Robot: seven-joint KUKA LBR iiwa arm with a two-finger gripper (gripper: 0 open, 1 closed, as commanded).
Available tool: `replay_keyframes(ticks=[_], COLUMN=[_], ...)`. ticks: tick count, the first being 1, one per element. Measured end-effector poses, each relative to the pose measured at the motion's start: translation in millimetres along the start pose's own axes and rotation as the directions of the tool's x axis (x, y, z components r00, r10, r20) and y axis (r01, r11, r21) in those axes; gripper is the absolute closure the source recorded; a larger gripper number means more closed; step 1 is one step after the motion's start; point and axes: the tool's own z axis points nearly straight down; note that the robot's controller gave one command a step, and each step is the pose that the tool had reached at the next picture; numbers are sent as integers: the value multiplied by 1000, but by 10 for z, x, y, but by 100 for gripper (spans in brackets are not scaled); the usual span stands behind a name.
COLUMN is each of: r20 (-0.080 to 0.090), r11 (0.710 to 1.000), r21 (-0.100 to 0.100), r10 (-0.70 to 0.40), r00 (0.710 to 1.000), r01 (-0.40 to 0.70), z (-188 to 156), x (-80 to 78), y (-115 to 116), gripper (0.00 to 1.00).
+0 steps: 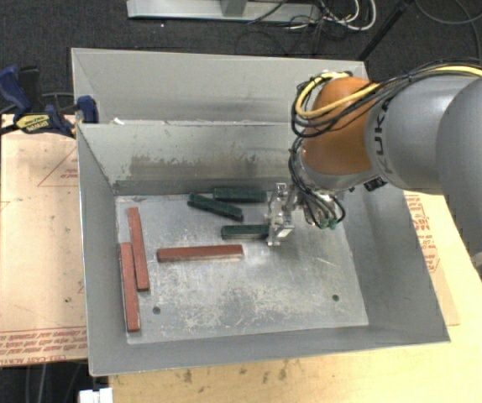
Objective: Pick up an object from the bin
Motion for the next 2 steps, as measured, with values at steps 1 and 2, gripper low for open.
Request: replay_keyframes(ticks=[1, 2], r20=[-9, -10], r11=[882, 882], r21=[-5, -5], r10=[-471, -471], r00=[882, 882], r01=[471, 471], z=[-446, -445], x=[112, 113], y=[51, 51], gripper=[100, 100])
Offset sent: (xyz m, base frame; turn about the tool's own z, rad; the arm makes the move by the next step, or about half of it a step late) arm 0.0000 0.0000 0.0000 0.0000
